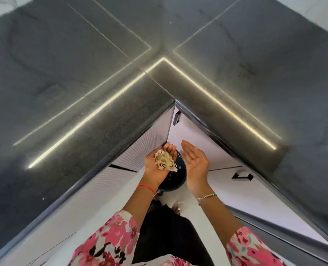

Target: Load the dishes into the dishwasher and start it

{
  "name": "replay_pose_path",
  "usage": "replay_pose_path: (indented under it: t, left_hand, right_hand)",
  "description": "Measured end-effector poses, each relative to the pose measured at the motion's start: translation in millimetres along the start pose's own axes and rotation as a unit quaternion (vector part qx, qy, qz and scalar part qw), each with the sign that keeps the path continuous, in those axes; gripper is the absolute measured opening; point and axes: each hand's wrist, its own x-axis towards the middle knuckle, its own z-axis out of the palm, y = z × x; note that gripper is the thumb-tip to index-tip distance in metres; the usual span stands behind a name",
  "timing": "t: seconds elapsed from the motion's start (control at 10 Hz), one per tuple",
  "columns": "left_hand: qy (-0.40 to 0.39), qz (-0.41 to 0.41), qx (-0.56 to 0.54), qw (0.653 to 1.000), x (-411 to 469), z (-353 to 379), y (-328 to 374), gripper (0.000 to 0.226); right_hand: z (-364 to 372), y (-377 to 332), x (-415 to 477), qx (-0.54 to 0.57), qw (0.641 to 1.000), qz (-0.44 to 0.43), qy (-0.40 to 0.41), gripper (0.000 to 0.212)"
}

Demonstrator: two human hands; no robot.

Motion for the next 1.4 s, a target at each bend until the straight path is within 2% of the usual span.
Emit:
replay_pose_path:
  t: [0.1, 0.2, 0.3, 0.5, 0.6, 0.7, 0.8, 0.9, 1.0, 1.1, 1.2, 1.3, 1.4]
  left_hand:
    - [0.06, 0.007, -0.012, 0.998, 21.9, -29.2, -18.2, 0.048]
    - [0.097, 0.005, -0.009, 0.995, 40.6, -52.1, -33.2, 0.051]
    - [0.102, 0.007, 0.006, 0.995, 89.3, -91.6, -52.2, 0.052]
    - [0.119, 0.027, 0.004, 0.992, 206.7, -176.5, -63.6, 0.046]
    - [0.127, 0.031, 0.031, 0.991, 267.6, -222.6, -67.0, 0.036]
    - [0.121, 0.044, 0.073, 0.989, 321.6, -261.4, -67.3, 0.033]
    - [0.148, 0.074, 0.166, 0.972, 369.7, -283.0, -66.3, 0.034]
    - [0.18, 0.061, 0.37, 0.909, 395.6, -295.5, -66.9, 0.047]
    - [0.14, 0.052, 0.53, 0.834, 398.6, -301.6, -68.1, 0.057]
    - [0.096, 0.096, 0.719, 0.682, 385.2, -291.7, -66.4, 0.049]
    - [0.072, 0.179, 0.722, 0.664, 355.3, -277.5, -59.2, 0.054]
    - [0.045, 0.207, 0.77, 0.602, 315.7, -253.5, -47.8, 0.059]
    - [0.041, 0.19, 0.784, 0.59, 263.2, -210.5, -41.8, 0.056]
  right_hand:
    - [-22.5, 36.6, 13.4, 0.062, 0.993, 0.094, 0.031, 0.037]
    - [-36.0, 63.0, 23.7, 0.065, 0.989, 0.131, 0.034, 0.033]
    - [-62.7, 109.7, 59.2, 0.052, 0.986, 0.145, 0.057, 0.034]
    - [-116.9, 210.6, 147.5, 0.055, 0.984, 0.162, 0.047, 0.044]
    - [-144.1, 262.4, 195.0, 0.03, 0.986, 0.16, 0.044, 0.044]
    - [-167.5, 305.6, 237.0, -0.025, 0.988, 0.146, 0.051, 0.046]
    - [-181.6, 333.6, 277.3, -0.075, 0.987, 0.137, 0.049, 0.048]
    - [-184.1, 346.4, 301.2, -0.144, 0.977, 0.153, 0.043, 0.052]
    - [-180.8, 347.3, 308.2, -0.189, 0.965, 0.182, 0.025, 0.057]
    - [-173.7, 334.3, 299.8, -0.241, 0.953, 0.183, 0.02, 0.054]
    - [-165.1, 310.6, 277.8, -0.317, 0.937, 0.147, 0.009, 0.049]
    - [-152.8, 277.5, 251.6, -0.424, 0.897, 0.117, -0.031, 0.048]
    - [-133.3, 232.4, 213.9, -0.516, 0.849, 0.092, -0.068, 0.045]
